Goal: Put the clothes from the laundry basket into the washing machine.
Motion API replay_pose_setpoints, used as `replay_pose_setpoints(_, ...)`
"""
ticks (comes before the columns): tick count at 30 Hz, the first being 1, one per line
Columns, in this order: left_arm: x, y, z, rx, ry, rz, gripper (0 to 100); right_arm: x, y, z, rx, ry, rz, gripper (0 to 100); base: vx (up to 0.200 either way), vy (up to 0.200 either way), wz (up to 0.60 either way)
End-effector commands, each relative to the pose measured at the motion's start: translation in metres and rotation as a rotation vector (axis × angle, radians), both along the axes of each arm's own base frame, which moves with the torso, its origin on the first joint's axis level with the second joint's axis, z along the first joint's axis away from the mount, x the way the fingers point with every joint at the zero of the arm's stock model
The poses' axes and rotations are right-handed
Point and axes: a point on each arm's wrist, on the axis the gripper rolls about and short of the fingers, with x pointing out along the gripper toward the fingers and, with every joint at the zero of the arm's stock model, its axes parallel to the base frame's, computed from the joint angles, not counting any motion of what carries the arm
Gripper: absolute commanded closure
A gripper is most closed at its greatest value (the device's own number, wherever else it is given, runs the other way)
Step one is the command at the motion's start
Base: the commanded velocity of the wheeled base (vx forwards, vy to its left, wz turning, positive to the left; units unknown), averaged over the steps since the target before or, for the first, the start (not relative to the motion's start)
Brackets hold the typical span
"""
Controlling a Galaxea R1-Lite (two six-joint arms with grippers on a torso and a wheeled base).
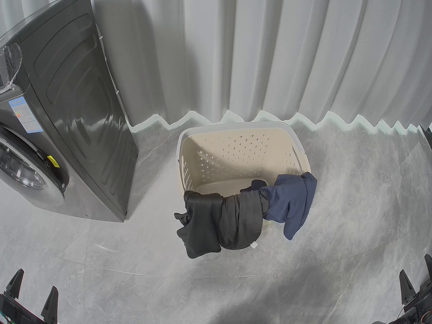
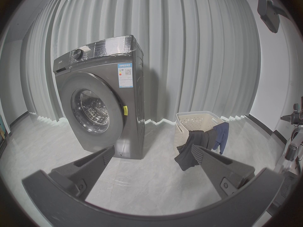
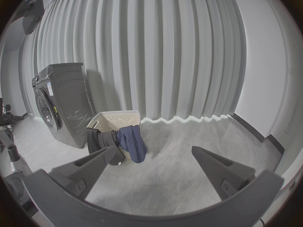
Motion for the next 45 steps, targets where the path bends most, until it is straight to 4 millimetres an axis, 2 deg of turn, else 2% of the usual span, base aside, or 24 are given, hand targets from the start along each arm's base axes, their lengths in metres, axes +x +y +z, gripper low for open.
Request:
replay_pose_setpoints(1,-0.0003,0.0,-0.0044,-0.002,-0.004,0.0,0,0.0002,0.0,-0.0048,0.001,0.003,0.0,0,0.2,0.0,0.0)
replay_pose_setpoints(9,-0.0003,0.0,-0.0044,-0.002,-0.004,0.001,0,0.0002,0.0,-0.0048,0.0,0.003,0.0,0,0.2,0.0,0.0)
replay_pose_setpoints(18,-0.0003,0.0,-0.0044,-0.002,-0.004,0.001,0,0.0002,0.0,-0.0048,0.0,0.003,0.0,0,0.0,0.0,0.0)
replay_pose_setpoints(27,-0.0003,0.0,-0.0044,-0.002,-0.004,0.001,0,0.0002,0.0,-0.0048,0.0,0.003,0.0,0,0.0,-0.2,0.0)
replay_pose_setpoints(39,-0.0003,0.0,-0.0044,0.0,-0.004,0.001,0,0.0002,0.0,-0.0048,0.0,0.003,-0.001,0,0.0,0.0,0.0)
replay_pose_setpoints(45,-0.0003,0.0,-0.0044,0.0,-0.004,0.001,0,0.0002,0.0,-0.0048,0.0,0.003,-0.001,0,0.2,0.0,0.0)
